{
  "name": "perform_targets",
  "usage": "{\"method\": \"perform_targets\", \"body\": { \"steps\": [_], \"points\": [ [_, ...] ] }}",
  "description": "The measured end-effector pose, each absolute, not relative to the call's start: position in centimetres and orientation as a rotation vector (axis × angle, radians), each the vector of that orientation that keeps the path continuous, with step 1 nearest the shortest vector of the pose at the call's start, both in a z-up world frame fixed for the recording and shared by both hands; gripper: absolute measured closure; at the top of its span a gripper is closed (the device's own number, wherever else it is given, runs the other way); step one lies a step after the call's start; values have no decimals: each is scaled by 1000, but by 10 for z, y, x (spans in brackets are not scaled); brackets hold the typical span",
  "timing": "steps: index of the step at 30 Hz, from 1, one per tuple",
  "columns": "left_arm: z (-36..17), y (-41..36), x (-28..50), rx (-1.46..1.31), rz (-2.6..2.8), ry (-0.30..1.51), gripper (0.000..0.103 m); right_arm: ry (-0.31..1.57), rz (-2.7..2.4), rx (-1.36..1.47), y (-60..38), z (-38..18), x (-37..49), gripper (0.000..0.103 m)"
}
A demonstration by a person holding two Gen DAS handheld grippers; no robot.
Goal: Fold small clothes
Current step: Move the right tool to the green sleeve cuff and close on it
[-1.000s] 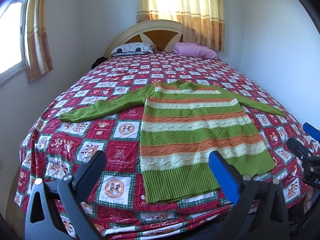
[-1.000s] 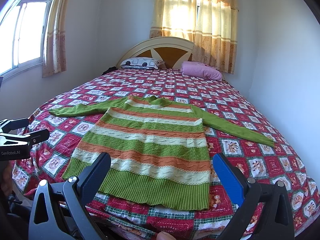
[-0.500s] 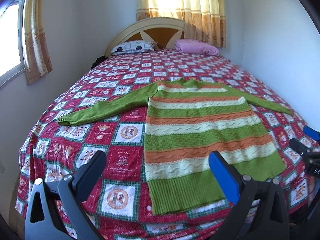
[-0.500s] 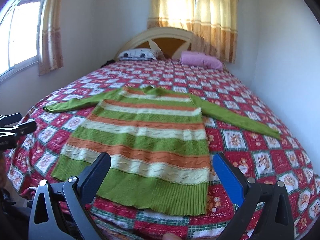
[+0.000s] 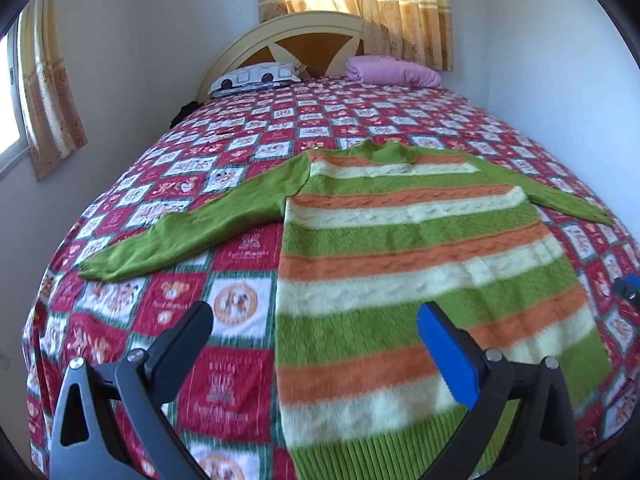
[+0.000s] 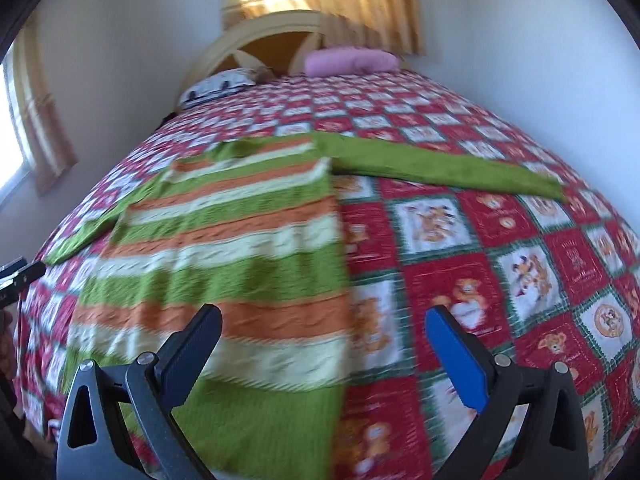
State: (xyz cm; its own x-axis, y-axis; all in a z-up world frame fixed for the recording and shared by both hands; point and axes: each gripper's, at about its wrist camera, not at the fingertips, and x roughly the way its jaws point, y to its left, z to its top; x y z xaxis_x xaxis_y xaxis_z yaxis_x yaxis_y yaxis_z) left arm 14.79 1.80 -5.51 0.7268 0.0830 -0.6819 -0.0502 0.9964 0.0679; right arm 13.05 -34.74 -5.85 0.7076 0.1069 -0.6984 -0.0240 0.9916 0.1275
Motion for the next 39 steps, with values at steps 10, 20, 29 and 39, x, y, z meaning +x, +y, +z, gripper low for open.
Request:
{"method": "perform_targets", "body": {
  "steps": [10, 20, 29, 39],
  "points": [
    [-82, 11, 231, 25, 50, 829, 0, 815, -133, 287, -459, -63, 188, 17],
    [-106, 18, 291, 70, 103, 833, 0, 811, -365, 379, -572, -67, 244, 25],
    [-116, 41, 315, 48, 184, 836, 0, 842, -484, 401, -651, -78, 310, 37],
    [-126, 46, 323, 31, 186, 864, 0, 932, -435, 294, -649, -97, 349, 91]
  ]
}}
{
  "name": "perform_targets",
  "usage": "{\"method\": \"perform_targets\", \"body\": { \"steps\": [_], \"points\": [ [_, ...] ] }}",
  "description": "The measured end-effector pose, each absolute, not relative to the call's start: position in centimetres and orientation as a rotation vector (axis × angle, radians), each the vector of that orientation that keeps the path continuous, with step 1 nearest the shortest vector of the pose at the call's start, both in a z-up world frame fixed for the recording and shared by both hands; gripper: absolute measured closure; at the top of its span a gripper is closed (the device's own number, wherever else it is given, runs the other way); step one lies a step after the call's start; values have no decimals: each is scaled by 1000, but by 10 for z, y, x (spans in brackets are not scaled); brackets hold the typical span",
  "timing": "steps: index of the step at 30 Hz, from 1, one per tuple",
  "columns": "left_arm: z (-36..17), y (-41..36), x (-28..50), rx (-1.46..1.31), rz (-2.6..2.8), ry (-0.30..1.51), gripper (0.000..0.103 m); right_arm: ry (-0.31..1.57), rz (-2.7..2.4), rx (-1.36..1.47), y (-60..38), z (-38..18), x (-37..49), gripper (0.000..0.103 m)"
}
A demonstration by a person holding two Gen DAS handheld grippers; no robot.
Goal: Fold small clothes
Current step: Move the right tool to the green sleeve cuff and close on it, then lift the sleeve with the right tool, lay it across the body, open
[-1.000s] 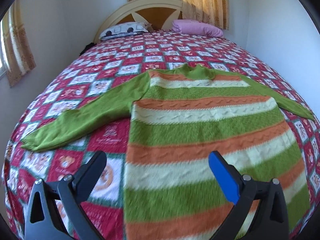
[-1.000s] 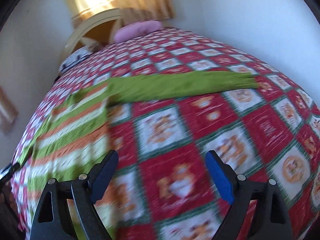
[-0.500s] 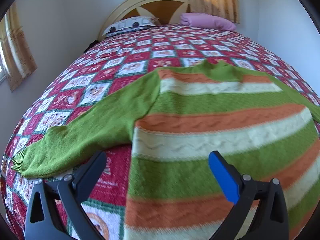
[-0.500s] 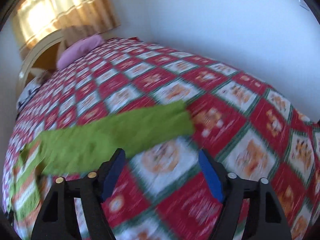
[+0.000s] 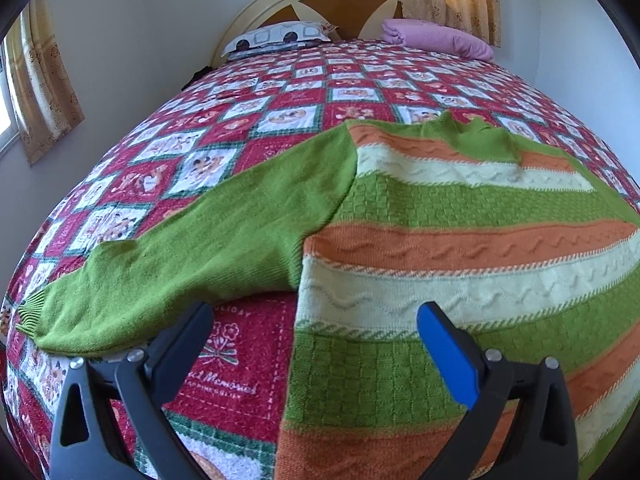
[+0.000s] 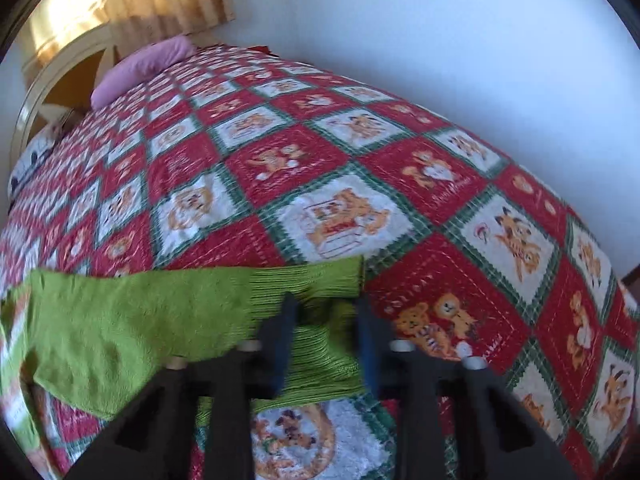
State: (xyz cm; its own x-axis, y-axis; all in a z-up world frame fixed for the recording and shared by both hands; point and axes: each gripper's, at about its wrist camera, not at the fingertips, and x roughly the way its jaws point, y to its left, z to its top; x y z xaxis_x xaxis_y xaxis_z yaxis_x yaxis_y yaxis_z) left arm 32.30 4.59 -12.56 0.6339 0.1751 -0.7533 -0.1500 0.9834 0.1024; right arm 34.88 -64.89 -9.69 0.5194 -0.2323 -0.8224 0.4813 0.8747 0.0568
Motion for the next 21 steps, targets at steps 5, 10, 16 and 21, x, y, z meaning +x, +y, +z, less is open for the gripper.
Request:
{"method": "perform_targets", "body": {
  "steps": [5, 10, 16, 21],
  "points": [
    [-120, 49, 319, 2, 170, 845, 0, 920, -435, 268, -641, -78, 351, 94],
    [-113, 57, 310, -20, 169, 818, 0, 869, -414, 235, -625, -38, 356, 94],
    [-114, 67, 304, -49, 164, 814, 0, 806, -366, 153, -585, 17, 368, 94],
    [-116, 70, 298, -69, 151, 809, 0, 774, -321, 91, -544, 57, 378, 94]
  ]
}}
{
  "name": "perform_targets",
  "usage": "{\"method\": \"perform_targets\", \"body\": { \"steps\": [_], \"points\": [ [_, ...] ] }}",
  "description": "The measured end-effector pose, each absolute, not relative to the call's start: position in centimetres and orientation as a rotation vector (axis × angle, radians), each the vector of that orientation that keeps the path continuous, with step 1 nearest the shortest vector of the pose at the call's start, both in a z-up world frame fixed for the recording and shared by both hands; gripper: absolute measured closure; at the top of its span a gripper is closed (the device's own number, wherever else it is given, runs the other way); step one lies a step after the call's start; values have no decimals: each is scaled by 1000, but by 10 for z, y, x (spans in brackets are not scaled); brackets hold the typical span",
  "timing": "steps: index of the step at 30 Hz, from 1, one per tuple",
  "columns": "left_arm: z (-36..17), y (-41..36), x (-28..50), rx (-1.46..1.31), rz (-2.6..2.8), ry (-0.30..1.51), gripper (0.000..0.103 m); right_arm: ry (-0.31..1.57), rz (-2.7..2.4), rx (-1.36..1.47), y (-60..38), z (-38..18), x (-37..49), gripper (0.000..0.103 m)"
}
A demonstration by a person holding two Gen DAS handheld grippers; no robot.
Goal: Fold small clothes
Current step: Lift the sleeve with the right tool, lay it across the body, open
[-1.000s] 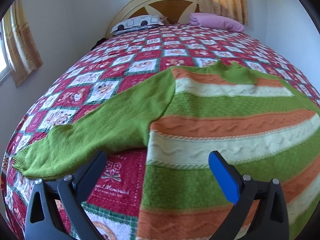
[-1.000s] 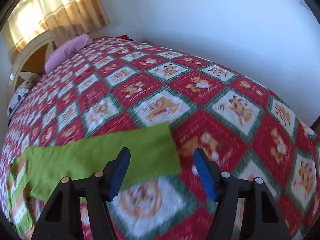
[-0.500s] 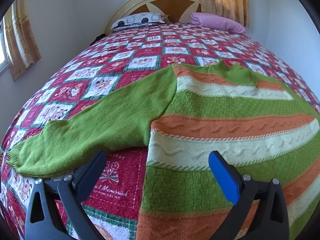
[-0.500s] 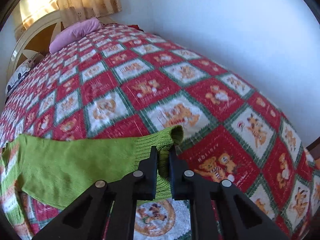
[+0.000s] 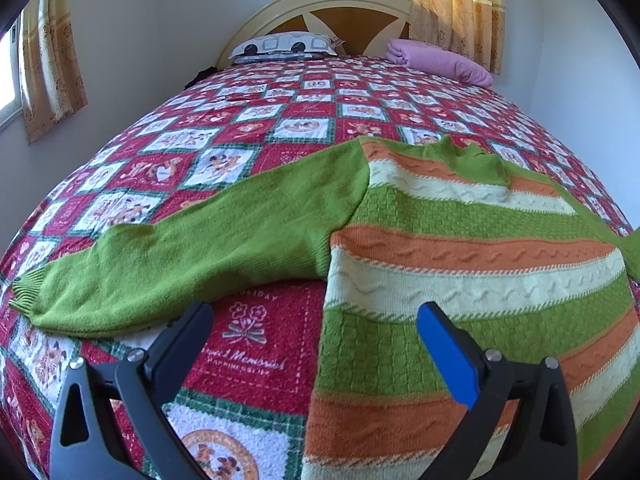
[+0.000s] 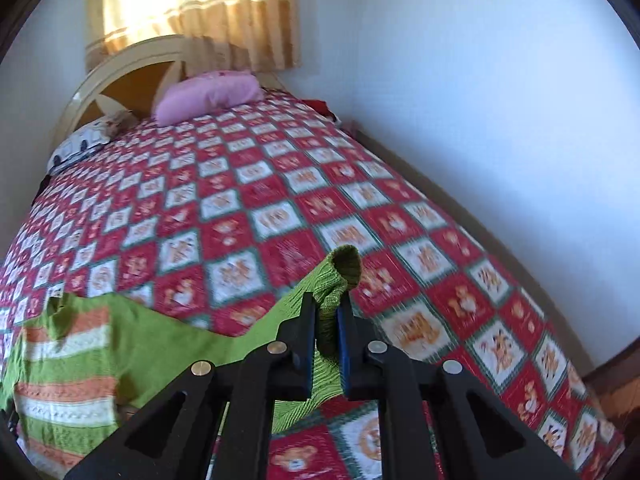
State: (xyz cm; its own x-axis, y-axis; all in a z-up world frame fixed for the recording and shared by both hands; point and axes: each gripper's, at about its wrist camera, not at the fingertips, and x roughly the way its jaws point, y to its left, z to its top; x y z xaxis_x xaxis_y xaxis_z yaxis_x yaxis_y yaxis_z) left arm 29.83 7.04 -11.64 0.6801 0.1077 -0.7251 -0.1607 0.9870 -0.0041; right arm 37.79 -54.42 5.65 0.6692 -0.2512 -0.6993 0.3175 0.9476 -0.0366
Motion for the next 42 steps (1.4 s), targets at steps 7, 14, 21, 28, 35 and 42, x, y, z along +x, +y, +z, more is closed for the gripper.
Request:
{"method": "perform_targets", "body": {
  "steps": [7, 14, 21, 28, 35, 42],
  "points": [
    [-115, 77, 293, -102, 141, 792, 0, 721, -246, 5, -482, 107, 385, 94],
    [-118, 84, 290, -128, 131, 789, 0, 657, -146, -97, -402, 150, 389, 95],
    [-122, 90, 286, -158, 119, 787, 0, 631, -36, -189, -320, 168, 391, 95],
    [-126, 94, 283, -181, 110, 788, 0, 629, 94, -250, -233, 156, 391, 95],
    [-128, 98, 279, -191, 118, 793, 0, 712, 256, -232, -142, 69, 405, 95],
    [-127, 104, 274, -142, 152, 822, 0, 889, 412, -139, -58, -89, 417, 88]
  ]
}}
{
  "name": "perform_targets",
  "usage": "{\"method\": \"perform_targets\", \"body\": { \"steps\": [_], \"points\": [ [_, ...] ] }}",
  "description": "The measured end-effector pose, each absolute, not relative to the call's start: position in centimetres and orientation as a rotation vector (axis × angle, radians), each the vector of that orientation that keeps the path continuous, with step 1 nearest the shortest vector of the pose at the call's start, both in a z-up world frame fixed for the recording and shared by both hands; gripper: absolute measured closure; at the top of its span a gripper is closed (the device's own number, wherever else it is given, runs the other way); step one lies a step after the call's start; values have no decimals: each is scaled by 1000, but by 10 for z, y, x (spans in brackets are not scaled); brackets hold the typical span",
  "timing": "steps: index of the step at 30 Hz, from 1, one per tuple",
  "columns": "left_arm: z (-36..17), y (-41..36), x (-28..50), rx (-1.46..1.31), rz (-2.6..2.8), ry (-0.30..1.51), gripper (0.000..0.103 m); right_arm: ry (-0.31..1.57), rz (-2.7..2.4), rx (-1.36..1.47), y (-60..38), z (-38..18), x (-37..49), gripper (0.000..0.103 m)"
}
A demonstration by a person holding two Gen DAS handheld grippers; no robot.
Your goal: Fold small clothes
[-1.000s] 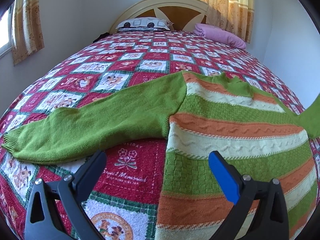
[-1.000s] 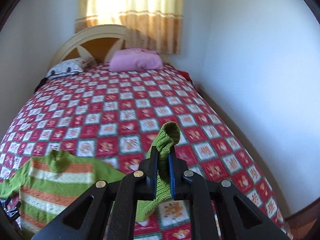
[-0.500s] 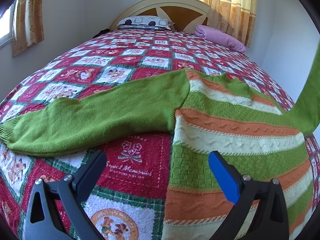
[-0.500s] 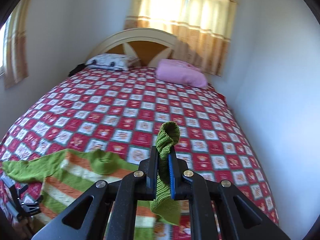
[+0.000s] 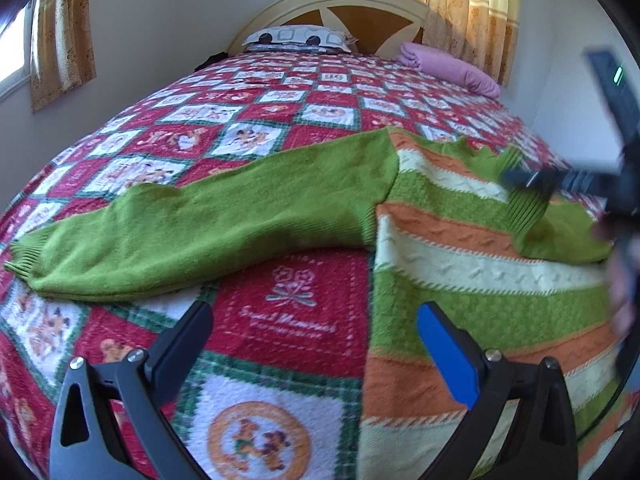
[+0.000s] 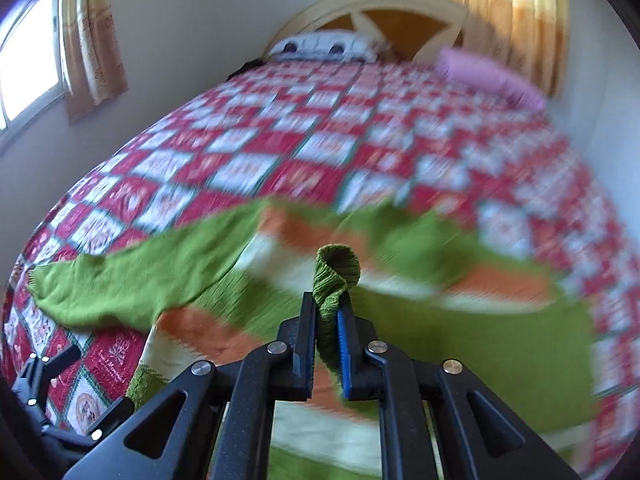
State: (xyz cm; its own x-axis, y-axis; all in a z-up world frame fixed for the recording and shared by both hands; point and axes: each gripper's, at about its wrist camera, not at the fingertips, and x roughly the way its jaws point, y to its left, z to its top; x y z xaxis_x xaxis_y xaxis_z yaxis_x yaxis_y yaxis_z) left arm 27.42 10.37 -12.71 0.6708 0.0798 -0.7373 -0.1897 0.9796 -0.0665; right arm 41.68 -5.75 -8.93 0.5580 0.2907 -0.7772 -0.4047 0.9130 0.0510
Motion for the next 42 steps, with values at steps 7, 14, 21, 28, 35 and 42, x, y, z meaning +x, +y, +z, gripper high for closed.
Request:
{"method": "perform_targets", "body": {
  "steps": [7, 14, 21, 28, 35, 42],
  "points": [
    [-105, 98, 275, -118, 93, 814, 0, 923, 482, -140, -104, -97, 380, 51],
    [-83, 38, 312, -19, -21, 792, 3, 861, 292, -201, -204, -74, 347, 35],
    [-105, 0, 371, -3, -51, 892, 19, 882, 243, -183, -257, -96, 323, 35],
    [-134, -12, 404, -107, -106, 912, 96, 849, 212, -137, -284, -118, 308, 35],
    [-106, 7, 375, -177, -166, 824, 98, 809, 224, -105, -288, -122, 303, 34],
    [-123, 19, 378, -172, -127, 856, 97, 815, 238, -93, -289, -123, 303, 33]
  ]
}}
